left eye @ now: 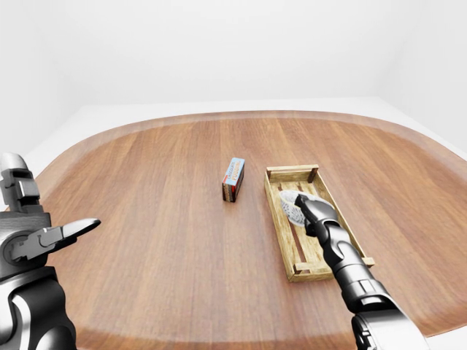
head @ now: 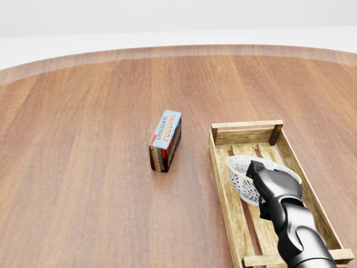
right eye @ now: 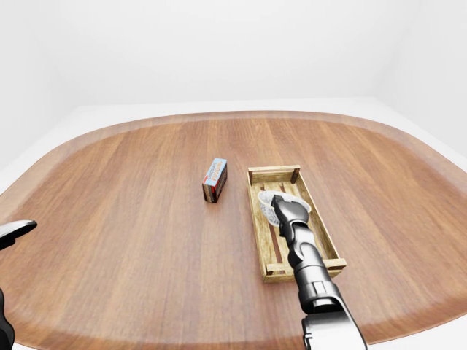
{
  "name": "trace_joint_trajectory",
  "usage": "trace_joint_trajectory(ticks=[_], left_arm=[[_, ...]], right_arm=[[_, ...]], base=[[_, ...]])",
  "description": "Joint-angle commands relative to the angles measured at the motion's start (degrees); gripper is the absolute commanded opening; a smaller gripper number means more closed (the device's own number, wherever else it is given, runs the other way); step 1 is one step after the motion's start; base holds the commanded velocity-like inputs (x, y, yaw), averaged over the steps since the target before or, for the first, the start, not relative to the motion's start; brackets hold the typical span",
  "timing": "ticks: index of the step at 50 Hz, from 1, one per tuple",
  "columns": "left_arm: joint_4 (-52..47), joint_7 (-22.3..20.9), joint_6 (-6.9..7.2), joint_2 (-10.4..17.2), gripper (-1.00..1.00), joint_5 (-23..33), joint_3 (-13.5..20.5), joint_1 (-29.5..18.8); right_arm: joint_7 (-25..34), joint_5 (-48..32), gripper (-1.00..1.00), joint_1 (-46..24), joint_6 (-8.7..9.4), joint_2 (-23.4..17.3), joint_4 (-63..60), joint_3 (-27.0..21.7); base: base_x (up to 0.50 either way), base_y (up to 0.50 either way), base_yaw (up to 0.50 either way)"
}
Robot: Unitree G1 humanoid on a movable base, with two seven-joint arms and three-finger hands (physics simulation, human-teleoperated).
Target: Pick up the bowl on the left and put it in the tray.
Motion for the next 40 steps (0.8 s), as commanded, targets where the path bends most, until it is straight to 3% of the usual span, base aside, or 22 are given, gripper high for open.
trace_joint_trajectory(ticks=[1, 3, 4, 12, 33, 40], left_arm=[[0.09, -0.13, 0.0, -0.13, 1.0, 0.35, -0.26, 0.05], [0.05, -0.11, 0.0, -0.09, 1.0, 0.18, -0.13, 0.03], [0.02, -0.13, 0.0, -0.1, 1.0, 0.14, -0.08, 0.07], [0.17, -0.29, 0.0, -0.14, 1.0, 0.22, -0.17, 0.07], [0.28, -0.15, 0.0, -0.01, 1.0, 0.06, -0.06, 0.03], [0.35, -0.21, 0.0, -0.03, 1.0, 0.13, -0.07, 0.0]], right_arm=[[-2.21, 2.82, -1.0, -0.54, 0.0, -0.01, 2.56, 0.4], [-2.46, 4.14, -0.9, -0.48, 0.0, 0.16, 2.07, -0.08], [-1.96, 3.8, 1.0, -0.23, 0.0, 0.29, 1.36, 0.27], [-2.04, 5.51, 1.0, 1.11, 0.0, 0.33, 1.18, 0.02], [4.3, 2.4, 1.0, 5.46, 0.0, 0.2, -9.42, -0.72], [10.29, -1.36, 1.0, 7.57, 0.0, 0.14, -19.24, -1.1]], base=[[0.0, 0.0, 0.0], [0.0, 0.0, 0.0], [0.0, 0.0, 0.0], [0.0, 0.0, 0.0], [0.0, 0.0, 0.0], [0.0, 0.0, 0.0]])
